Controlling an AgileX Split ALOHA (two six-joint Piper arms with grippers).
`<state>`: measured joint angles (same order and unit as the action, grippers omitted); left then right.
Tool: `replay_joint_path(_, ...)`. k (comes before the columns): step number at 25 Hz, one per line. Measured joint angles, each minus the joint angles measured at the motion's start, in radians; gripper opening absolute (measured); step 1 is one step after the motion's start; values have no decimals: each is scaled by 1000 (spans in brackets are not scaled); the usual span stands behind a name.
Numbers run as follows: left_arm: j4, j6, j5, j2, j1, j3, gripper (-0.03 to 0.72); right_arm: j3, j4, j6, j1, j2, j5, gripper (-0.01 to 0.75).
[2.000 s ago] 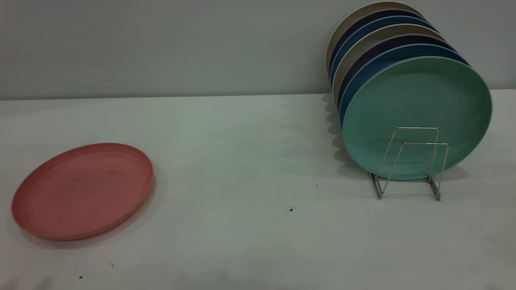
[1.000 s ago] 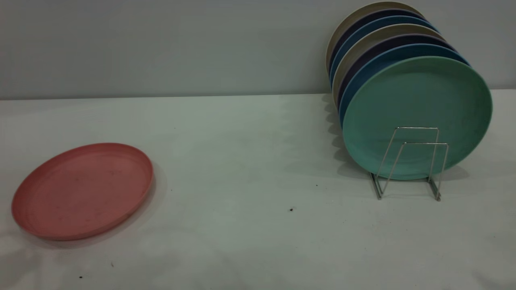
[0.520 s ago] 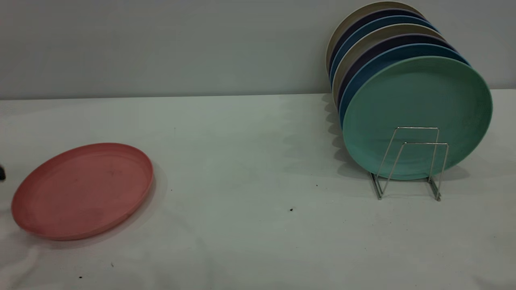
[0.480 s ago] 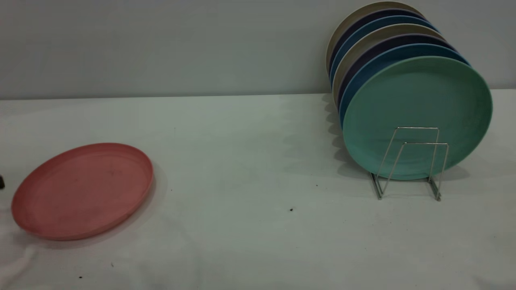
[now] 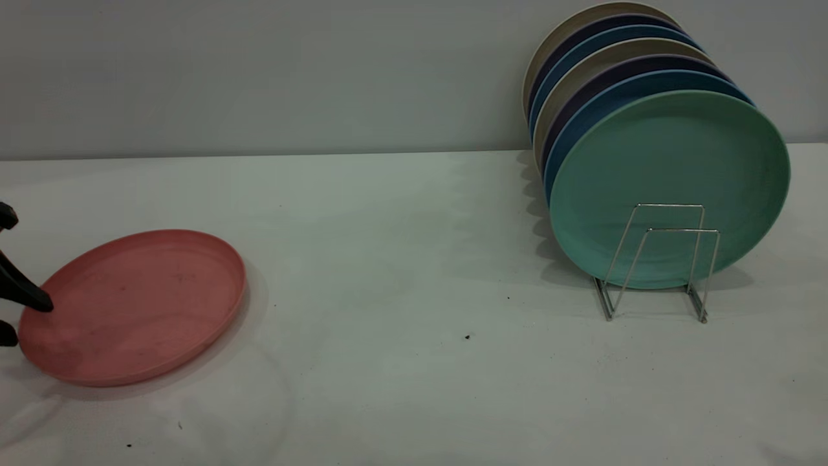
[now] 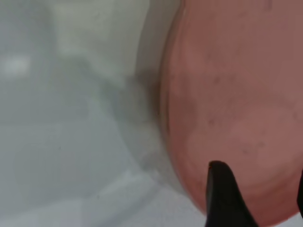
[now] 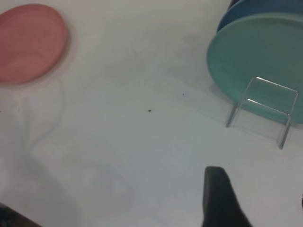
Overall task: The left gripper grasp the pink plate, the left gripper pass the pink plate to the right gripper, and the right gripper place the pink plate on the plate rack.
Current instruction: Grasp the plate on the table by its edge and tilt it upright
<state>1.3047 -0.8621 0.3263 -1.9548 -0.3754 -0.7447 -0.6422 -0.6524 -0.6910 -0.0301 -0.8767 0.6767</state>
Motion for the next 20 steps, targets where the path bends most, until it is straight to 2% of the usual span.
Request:
replay_joint_path(5, -49, 57, -69, 36, 0, 0, 406, 0, 0, 0, 0, 0, -8, 431)
replay_joint_path(10, -141, 145, -79, 22, 0, 0, 406, 0, 0, 0, 0, 0, -9, 431)
replay_joint_path(20, -141, 152, -72, -71, 0, 0, 406, 0, 0, 0, 0, 0, -10, 431)
